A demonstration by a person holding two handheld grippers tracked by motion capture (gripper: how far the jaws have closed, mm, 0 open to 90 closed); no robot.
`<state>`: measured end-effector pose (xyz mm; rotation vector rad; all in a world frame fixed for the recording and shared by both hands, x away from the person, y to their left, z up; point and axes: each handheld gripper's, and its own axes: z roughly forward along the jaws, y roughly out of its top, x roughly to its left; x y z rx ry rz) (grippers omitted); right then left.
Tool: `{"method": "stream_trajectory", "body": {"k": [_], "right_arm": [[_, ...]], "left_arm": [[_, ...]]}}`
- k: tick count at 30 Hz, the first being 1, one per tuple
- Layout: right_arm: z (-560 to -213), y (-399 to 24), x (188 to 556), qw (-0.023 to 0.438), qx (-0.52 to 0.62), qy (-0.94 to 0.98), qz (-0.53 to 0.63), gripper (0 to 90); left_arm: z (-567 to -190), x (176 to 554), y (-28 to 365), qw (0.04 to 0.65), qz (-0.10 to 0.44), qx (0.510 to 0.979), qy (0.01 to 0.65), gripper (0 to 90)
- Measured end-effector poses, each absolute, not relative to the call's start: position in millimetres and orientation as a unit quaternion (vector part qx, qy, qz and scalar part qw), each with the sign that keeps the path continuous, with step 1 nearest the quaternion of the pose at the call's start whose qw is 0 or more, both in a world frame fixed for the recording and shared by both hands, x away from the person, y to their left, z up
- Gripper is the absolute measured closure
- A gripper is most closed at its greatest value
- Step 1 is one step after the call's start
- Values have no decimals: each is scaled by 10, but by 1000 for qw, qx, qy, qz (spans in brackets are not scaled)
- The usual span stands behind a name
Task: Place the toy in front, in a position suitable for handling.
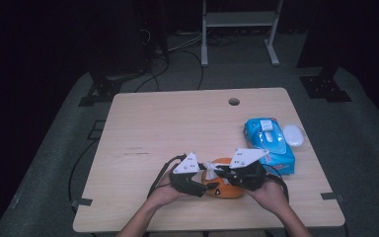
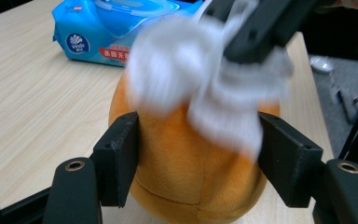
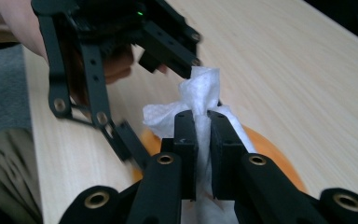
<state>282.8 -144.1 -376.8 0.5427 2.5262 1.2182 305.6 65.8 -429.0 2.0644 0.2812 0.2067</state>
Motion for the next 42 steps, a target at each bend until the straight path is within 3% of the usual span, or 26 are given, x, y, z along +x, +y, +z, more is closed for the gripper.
{"method": "stream_trajectory", "body": {"k": [6,12,18,23,27,31,42], "right_arm": [[-3806,-1290,2864,130,179,881,419,821],[-3759,-1631,2930,146,229,861,431,822],[-3845,-2044,2918,133,273,844,442,821],[-3896,-2161,2876,121,285,837,451,821],[-3888,-2134,2857,116,275,842,448,822],[-3852,-2079,2870,117,273,843,450,822],[-3774,-1380,2937,118,204,874,424,821]], "left_arm": [[-4309,3047,672,485,92,863,110,348],[-4377,3077,746,481,80,865,118,351],[-4392,3075,757,484,72,864,118,341],[-4328,3093,741,497,48,857,129,253],[-4313,3122,756,507,31,849,144,258],[-4291,3060,712,491,61,860,122,360],[-4266,2919,621,461,92,880,64,370]]}}
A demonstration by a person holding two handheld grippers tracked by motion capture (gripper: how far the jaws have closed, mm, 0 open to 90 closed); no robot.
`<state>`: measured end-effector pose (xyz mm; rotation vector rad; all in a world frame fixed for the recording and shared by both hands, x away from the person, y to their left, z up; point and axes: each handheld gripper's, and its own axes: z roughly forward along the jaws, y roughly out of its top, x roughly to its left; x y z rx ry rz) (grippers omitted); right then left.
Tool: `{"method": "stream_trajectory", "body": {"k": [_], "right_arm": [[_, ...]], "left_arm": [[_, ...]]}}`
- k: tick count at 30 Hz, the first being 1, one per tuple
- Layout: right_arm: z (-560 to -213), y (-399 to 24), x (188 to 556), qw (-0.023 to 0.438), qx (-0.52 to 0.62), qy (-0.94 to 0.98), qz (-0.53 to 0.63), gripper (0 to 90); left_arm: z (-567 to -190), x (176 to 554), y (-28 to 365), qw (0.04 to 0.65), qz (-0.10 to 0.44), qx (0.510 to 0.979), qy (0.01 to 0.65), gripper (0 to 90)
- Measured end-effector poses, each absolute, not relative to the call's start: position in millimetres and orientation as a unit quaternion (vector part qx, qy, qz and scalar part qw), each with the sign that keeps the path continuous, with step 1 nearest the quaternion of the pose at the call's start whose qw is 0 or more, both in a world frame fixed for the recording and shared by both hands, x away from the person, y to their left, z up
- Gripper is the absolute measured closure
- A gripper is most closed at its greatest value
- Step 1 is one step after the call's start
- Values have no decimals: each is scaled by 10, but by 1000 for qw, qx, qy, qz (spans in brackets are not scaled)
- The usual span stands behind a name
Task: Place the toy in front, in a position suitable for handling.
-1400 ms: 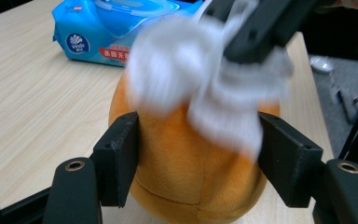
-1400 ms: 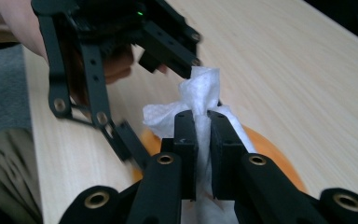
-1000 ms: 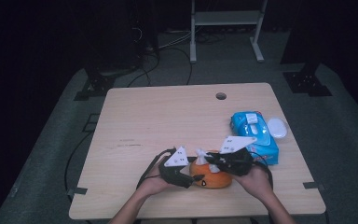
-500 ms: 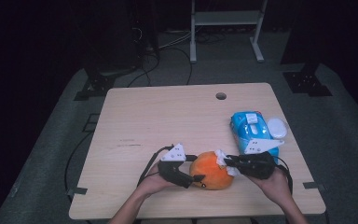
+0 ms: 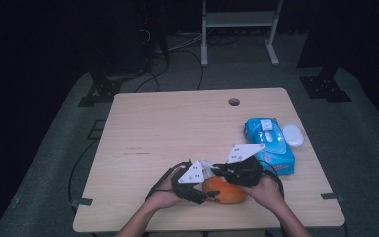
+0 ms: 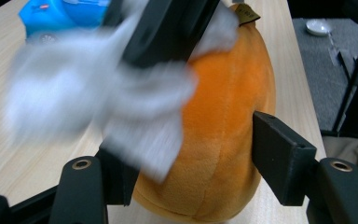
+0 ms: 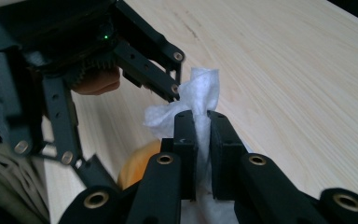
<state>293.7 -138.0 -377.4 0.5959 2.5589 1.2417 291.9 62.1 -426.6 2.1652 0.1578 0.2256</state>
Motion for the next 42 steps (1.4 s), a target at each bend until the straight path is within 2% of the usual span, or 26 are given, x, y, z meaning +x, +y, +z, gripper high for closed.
{"method": "stream_trajectory", "body": {"k": [4,10,13,15,21,25,30,32,33,36,38,42], "right_arm": [[-3770,-1436,2971,125,214,873,419,821],[-3752,-1883,2929,132,256,851,438,820],[-3800,-2112,2854,122,275,840,452,819],[-3872,-2193,2811,107,285,834,460,819],[-3974,-2198,2766,94,279,835,465,820],[-3984,-2175,2720,89,263,842,463,820],[-4017,-2213,2697,75,260,842,466,818],[-4026,-2220,2696,72,261,842,467,818],[-4027,-2221,2695,70,263,841,467,818],[-4013,-2222,2699,73,265,837,474,818],[-3970,-2219,2699,83,265,833,479,819],[-3895,-2168,2746,107,266,823,491,820]], "left_arm": [[-4290,2950,656,471,74,875,82,375],[-4309,3002,685,476,59,871,108,371],[-4318,3019,695,481,50,867,118,359],[-4315,3035,696,488,33,863,124,324],[-4326,3165,750,515,-40,837,179,132],[-4420,3275,755,518,-90,823,214,79],[-4539,3322,681,506,-144,819,230,30],[-4564,3324,674,508,-156,816,227,46],[-4566,3323,683,512,-158,814,223,92],[-4532,3305,745,535,-151,804,209,306],[-4465,3278,767,552,-121,802,196,350],[-4241,3236,840,565,-14,809,164,359]]}}
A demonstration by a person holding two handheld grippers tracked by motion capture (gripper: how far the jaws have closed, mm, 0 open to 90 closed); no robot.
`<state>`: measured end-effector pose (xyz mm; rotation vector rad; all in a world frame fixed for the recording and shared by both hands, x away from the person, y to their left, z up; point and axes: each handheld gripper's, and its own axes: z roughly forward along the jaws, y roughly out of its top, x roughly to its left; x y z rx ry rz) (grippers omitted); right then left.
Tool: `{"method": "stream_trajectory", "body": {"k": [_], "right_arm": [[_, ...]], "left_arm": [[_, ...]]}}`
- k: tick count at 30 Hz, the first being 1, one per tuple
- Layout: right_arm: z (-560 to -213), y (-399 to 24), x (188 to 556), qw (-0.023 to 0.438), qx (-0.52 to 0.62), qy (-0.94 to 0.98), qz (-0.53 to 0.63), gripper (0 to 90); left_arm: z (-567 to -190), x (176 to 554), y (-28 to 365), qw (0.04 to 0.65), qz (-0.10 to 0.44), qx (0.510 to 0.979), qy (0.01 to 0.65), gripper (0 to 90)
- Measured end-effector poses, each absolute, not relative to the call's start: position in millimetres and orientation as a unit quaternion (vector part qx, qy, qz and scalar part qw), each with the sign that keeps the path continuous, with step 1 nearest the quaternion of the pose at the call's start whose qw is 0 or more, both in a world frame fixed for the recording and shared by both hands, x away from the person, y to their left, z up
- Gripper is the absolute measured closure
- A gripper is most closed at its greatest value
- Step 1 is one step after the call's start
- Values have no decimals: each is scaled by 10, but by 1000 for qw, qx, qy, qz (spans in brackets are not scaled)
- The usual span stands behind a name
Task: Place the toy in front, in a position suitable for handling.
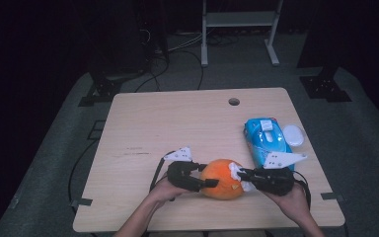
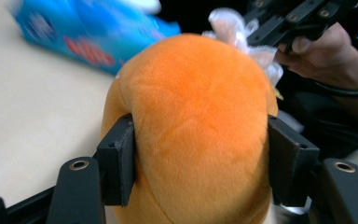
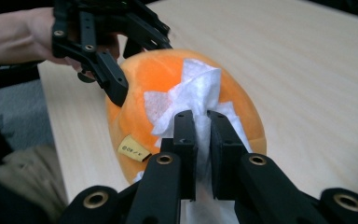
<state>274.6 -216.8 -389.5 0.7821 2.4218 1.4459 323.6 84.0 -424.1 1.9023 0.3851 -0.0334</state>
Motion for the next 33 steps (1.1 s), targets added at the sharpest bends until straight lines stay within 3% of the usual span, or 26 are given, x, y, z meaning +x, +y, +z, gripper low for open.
{"method": "stream_trajectory", "body": {"k": [6,9,13,23,29,33], "right_arm": [[-3932,-2002,2929,116,272,817,495,820],[-4081,-1902,3003,103,277,828,477,820],[-4150,-1802,2971,94,266,834,475,821],[-4082,-1710,2842,116,245,841,469,819],[-3998,-1398,2841,133,208,848,470,818],[-3991,-1410,2872,144,208,848,466,818]], "left_arm": [[-4219,3241,907,530,92,832,138,335],[-4351,3319,939,501,60,847,164,204],[-4350,3369,1057,513,19,835,198,107],[-4415,3294,999,497,39,850,167,218],[-4395,3240,938,478,59,864,144,210],[-4427,3257,976,488,49,858,153,207]]}}
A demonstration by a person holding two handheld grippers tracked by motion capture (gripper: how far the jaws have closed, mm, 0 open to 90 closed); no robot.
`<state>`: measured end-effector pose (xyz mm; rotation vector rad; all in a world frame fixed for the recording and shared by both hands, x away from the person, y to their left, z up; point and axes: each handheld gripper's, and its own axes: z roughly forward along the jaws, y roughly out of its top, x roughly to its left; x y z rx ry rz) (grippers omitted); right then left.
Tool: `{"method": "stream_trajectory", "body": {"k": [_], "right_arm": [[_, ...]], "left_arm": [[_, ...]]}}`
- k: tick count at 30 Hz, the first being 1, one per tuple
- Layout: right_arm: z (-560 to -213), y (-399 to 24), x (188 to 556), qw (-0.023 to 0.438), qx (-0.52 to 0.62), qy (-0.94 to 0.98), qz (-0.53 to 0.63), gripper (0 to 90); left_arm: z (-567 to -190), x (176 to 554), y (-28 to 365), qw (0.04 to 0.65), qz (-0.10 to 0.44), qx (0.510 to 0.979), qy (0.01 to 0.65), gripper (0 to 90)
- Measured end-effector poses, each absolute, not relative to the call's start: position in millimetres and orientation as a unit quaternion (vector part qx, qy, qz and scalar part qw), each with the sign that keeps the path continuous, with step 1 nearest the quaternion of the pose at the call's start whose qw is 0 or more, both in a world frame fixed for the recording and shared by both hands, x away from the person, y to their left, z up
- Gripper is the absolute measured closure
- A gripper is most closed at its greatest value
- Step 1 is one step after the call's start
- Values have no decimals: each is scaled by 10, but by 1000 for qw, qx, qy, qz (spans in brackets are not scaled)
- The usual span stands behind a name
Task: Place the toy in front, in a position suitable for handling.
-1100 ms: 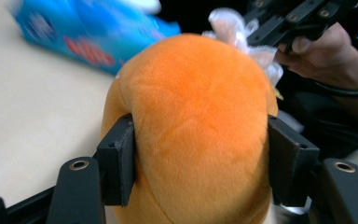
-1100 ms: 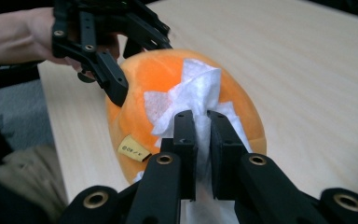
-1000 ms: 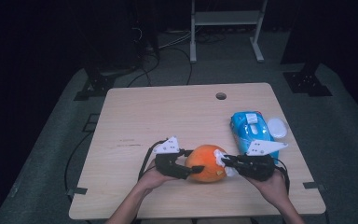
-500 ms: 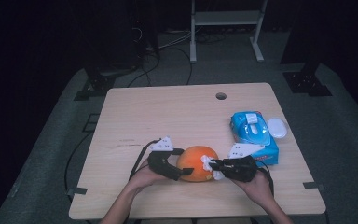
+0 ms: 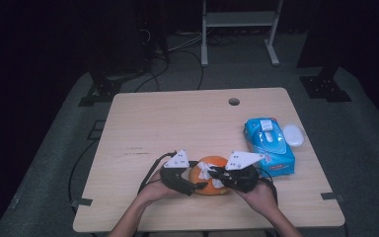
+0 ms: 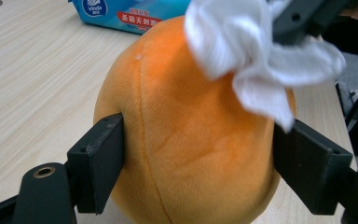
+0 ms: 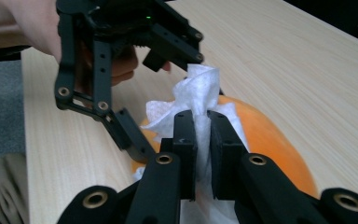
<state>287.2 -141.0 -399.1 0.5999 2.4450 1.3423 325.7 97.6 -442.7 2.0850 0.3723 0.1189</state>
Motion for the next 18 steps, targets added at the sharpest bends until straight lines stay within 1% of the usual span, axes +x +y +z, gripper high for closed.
{"method": "stream_trajectory", "body": {"k": [3,7,10,14,18], "right_arm": [[-4011,-1575,2887,154,228,843,461,818],[-4121,-1850,2893,143,264,838,456,818],[-4190,-1956,2863,140,277,839,447,817],[-4199,-1951,2783,137,268,840,450,816],[-4131,-1800,2740,131,241,841,467,816]], "left_arm": [[-4432,3263,983,489,47,858,153,202],[-4441,3272,980,493,43,856,153,198],[-4440,3269,971,494,44,855,152,195],[-4436,3246,947,488,48,859,149,196],[-4428,3226,925,484,52,862,143,202]]}}
